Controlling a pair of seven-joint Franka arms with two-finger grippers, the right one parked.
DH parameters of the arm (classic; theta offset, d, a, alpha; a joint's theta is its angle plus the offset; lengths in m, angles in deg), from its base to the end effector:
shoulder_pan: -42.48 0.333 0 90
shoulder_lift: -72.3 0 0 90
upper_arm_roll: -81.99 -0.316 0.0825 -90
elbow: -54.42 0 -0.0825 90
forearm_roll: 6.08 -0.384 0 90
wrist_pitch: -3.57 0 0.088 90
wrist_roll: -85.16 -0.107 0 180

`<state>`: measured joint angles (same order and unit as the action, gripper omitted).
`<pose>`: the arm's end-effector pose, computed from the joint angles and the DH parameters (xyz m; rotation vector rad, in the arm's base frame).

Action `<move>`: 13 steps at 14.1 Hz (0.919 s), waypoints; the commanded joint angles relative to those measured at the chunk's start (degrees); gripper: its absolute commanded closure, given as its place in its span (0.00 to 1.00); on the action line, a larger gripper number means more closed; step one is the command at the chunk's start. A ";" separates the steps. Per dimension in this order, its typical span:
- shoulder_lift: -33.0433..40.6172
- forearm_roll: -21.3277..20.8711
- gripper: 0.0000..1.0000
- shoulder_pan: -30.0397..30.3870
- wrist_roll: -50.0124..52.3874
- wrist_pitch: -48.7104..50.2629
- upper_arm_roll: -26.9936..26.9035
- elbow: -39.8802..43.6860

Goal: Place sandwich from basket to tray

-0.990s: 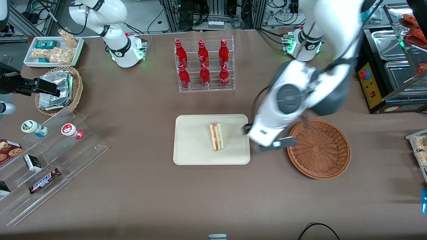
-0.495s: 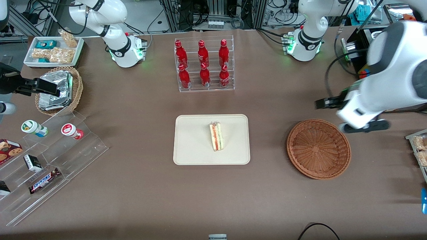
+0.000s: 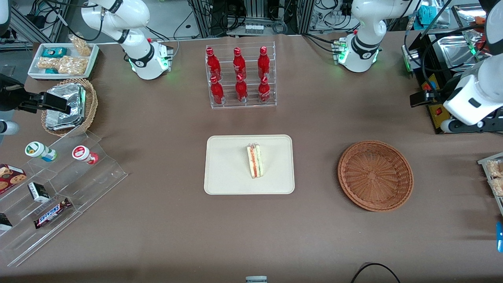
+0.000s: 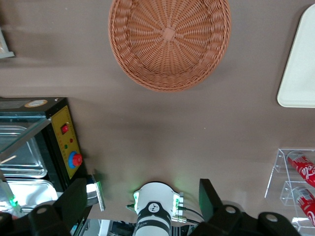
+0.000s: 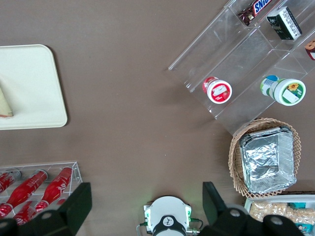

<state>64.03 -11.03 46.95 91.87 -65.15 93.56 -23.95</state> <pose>0.5538 -0.0483 0.6115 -3.0148 -0.0143 0.4575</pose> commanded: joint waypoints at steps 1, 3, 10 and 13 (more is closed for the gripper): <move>0.18 -1.39 0.00 -0.34 -0.82 0.61 0.47 1.02; 0.36 -0.77 0.00 -0.25 -0.47 0.60 0.47 1.11; 11.41 3.52 0.00 0.01 2.08 -7.46 0.04 -13.72; 10.38 3.89 0.00 0.10 2.17 -7.40 0.12 -11.65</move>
<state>72.80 -8.16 46.67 93.43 -71.14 93.85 -34.35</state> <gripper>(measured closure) 0.000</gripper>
